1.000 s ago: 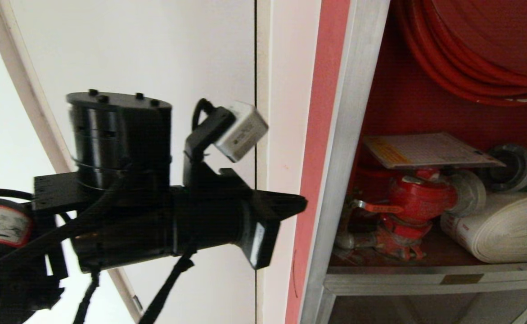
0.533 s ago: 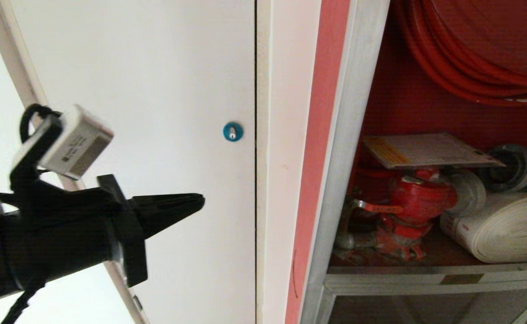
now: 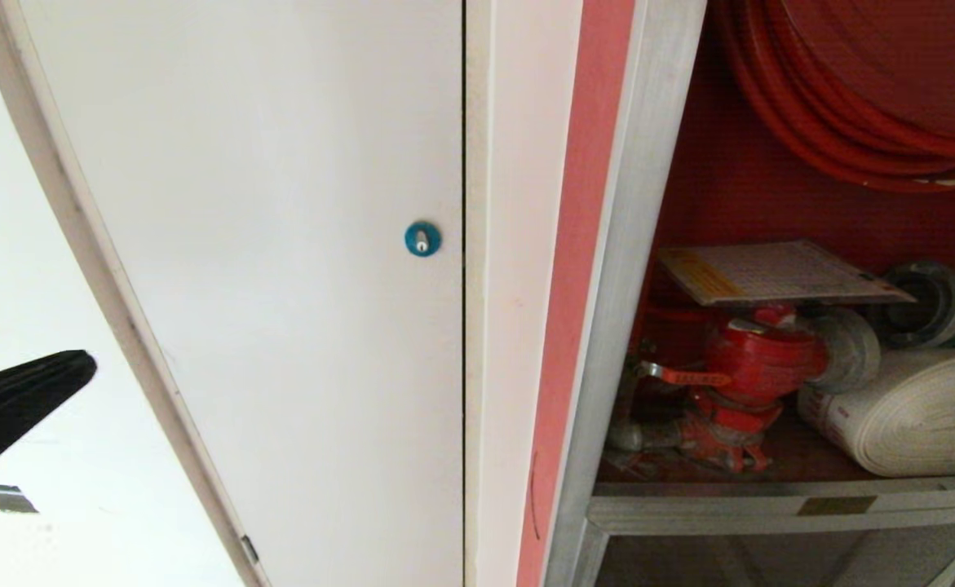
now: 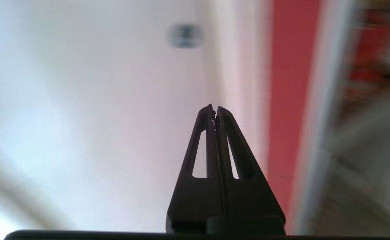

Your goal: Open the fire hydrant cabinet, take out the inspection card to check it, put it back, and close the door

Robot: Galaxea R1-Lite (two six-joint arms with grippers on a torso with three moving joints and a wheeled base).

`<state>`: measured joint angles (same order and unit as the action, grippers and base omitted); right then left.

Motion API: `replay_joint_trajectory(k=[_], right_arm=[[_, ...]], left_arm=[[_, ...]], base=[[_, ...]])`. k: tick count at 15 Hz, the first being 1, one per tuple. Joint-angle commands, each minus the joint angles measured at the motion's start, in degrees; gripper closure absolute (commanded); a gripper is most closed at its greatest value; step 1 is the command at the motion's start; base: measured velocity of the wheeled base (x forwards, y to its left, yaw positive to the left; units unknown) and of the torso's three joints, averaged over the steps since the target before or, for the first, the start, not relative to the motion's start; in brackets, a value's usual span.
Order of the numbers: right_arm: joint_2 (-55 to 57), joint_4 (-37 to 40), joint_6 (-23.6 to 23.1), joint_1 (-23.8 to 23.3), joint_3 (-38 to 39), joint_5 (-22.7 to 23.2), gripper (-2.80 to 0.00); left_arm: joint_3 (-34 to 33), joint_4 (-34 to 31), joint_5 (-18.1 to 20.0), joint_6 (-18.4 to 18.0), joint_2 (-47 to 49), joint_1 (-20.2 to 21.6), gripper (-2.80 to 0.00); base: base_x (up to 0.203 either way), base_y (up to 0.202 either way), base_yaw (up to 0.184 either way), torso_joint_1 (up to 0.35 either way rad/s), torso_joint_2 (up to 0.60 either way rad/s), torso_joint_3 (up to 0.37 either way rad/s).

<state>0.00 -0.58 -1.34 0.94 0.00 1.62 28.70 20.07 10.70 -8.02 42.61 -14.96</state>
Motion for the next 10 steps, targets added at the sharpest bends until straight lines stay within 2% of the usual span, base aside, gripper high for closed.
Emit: replay_joint_trajectory(k=[1,3,4,6,7,9,10], right_arm=[[0.09,-0.04,-0.02,0.03,0.26,0.05,0.0],[0.09,-0.04,0.0,0.03,0.26,0.05,0.0],[0.09,-0.04,0.02,0.03,0.26,0.05,0.0],[0.09,-0.04,0.02,0.03,0.26,0.05,0.0],[0.09,-0.04,-0.07,0.03,0.26,0.05,0.0],[0.09,-0.04,-0.06,0.03,0.26,0.05,0.0],[0.09,-0.04,-0.06,0.03,0.26,0.05,0.0]], left_arm=[[-1.3,-2.27,-1.57,-0.03,-8.97,3.61,0.0],[-2.66,-5.97,-2.65,-0.19,-15.94,4.17,0.0],[-3.02,-8.99,-4.58,-0.41,-19.17,4.46,0.0],[-3.35,-13.14,-15.29,-2.24,-23.32,4.67,0.0],[-3.15,-13.83,-17.02,-3.19,-24.65,4.67,0.0],[-1.79,-14.32,-17.29,-3.94,-26.2,4.67,0.0],[-1.84,-14.08,-17.41,-5.64,-26.49,4.71,0.0]], base=[[0.0,0.0,0.0,0.0,0.0,0.0],[0.0,0.0,0.0,0.0,0.0,0.0],[0.0,0.0,0.0,0.0,0.0,0.0],[0.0,0.0,0.0,0.0,0.0,0.0],[0.0,0.0,0.0,0.0,0.0,0.0],[0.0,0.0,0.0,0.0,0.0,0.0],[0.0,0.0,0.0,0.0,0.0,0.0]])
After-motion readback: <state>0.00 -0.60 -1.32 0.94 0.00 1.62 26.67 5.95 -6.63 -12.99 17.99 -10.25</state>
